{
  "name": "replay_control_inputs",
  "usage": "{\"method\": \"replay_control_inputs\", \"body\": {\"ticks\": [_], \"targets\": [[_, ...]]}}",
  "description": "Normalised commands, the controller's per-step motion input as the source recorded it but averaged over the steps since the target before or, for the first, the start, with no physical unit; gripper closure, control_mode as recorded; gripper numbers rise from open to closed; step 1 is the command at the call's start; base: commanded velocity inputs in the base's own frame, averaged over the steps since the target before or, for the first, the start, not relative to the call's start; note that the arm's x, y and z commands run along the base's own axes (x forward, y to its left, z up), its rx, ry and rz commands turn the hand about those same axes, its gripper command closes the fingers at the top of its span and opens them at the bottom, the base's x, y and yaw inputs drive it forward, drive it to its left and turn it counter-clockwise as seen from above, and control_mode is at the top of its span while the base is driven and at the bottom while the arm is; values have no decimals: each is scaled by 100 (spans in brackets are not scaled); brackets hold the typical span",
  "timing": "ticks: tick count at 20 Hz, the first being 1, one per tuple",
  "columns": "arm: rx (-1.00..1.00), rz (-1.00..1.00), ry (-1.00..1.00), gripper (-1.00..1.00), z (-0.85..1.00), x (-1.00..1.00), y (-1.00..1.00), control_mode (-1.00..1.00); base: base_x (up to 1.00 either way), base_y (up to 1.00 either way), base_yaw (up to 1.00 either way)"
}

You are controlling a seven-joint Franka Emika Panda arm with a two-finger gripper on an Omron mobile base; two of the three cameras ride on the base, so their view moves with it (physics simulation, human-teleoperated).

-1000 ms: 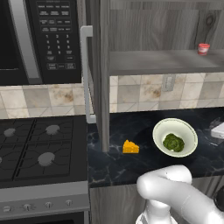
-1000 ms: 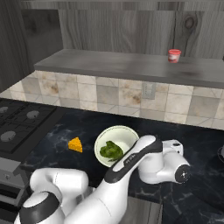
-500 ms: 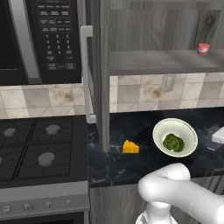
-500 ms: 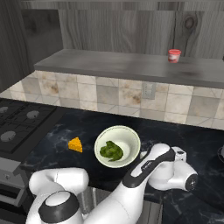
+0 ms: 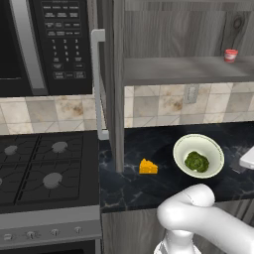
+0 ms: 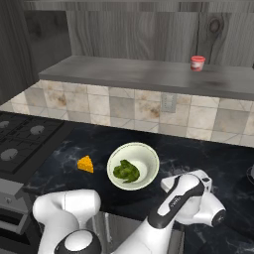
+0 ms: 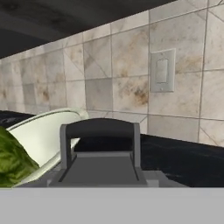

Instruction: Pick the cheese from the fridge and the cheese grater from the cabinet and place them next to the salad bowl.

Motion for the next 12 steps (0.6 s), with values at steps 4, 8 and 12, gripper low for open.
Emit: {"method": "replay_control_inputs", "body": {"ticks": [4, 8, 12], "targets": [[0, 1, -9, 100, -26, 7, 0, -100, 0, 0, 0], [0, 3, 0, 100, -23, 17, -1, -100, 0, 0, 0], [0, 4, 0, 100, -25, 21, -3, -100, 0, 0, 0]]}}
